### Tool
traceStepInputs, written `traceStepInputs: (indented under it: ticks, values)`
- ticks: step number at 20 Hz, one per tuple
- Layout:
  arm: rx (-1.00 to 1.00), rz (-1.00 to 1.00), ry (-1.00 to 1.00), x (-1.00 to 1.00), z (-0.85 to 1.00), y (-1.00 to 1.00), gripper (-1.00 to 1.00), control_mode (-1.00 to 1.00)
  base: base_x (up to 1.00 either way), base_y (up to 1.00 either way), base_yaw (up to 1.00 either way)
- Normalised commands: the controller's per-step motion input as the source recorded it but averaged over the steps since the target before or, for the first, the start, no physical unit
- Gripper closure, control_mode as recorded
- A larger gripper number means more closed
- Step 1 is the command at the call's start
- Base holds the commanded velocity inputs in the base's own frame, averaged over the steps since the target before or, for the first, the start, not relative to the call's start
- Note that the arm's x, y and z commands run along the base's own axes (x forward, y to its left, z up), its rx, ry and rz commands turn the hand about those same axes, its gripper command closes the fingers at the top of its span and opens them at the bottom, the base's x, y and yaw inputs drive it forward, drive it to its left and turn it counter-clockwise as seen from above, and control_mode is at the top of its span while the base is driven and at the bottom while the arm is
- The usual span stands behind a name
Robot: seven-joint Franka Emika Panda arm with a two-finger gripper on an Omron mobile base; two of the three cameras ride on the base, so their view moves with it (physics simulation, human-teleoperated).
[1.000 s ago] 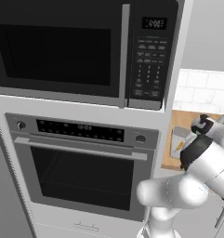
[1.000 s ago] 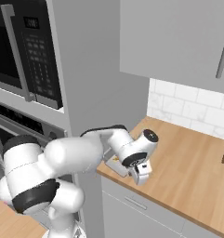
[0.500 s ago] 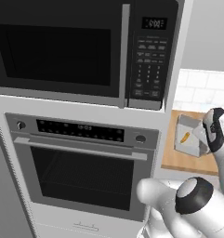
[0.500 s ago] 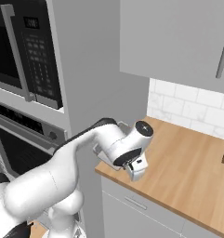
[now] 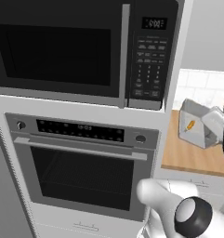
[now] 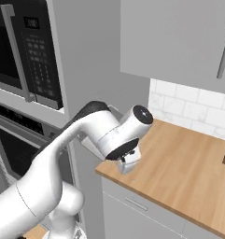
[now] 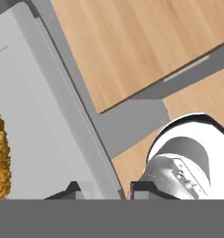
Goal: Take the meat container that has the shrimp and place it on the second highest rack of the freezer. Then take the vegetable container that has the sweet potato and eggplant and place it on the highest rack of the freezer.
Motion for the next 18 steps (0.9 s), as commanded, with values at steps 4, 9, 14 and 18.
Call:
traceStepInputs:
  ticks: [4,9,14,18]
  values:
    - [0.03,0.07,-0.11,-0.46,0.98,0.51,1.0,-1.0,0.0,0.0,0.0]
    - [0.01,0.01,-0.17,-0.78,0.38,0.0,1.0,1.0,-0.2,0.02,0.01]
    - [0.0,0.0,0.0,0.0,0.0,0.0,1.0,1.0,-1.0,0.82,0.02]
    - [0.0,0.0,0.0,0.0,0.0,0.0,1.0,1.0,-1.0,1.0,0.01]
